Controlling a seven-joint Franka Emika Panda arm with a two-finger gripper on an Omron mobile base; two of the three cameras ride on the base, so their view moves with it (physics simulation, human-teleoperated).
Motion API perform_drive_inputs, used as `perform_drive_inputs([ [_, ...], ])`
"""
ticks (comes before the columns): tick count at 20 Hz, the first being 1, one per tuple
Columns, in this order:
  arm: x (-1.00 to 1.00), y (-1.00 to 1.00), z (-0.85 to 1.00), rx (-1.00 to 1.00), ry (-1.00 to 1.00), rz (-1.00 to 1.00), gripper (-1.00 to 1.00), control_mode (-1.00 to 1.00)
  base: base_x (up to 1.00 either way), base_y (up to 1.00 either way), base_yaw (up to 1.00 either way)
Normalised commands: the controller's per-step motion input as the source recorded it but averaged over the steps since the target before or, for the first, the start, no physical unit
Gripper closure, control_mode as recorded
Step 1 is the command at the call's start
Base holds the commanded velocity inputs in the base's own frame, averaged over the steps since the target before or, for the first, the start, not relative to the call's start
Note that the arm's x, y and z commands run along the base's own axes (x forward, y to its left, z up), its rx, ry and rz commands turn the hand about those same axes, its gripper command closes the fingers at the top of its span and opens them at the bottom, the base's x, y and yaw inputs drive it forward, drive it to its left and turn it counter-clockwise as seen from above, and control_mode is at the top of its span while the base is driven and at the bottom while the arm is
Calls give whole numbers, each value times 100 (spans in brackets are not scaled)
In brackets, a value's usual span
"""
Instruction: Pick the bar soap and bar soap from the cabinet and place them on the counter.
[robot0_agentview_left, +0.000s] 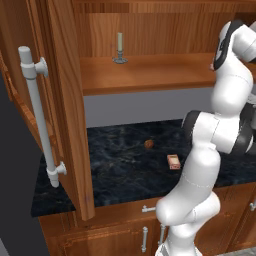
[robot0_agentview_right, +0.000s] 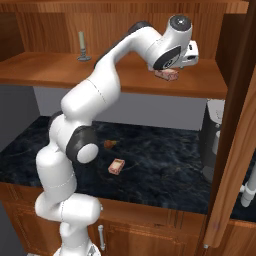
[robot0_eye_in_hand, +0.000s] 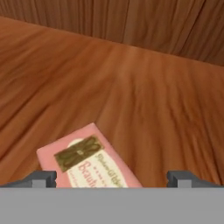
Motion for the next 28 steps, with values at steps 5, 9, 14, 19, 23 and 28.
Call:
perform_drive_inputs([
  [5,2,-10,-14,0,4,4,-100,-100,0,0,0],
  [9,0,-4,-27,0,2,5,-100,-100,0,0,0],
  [14,0,0,-46,-1,0,6,-100,-100,0,0,0],
  [19,0,0,-43,-1,0,6,-100,-100,0,0,0],
  [23,0,0,-44,-2,0,6,-100,-100,0,0,0],
  [28,0,0,-44,-3,0,6,100,-100,0,0,0],
])
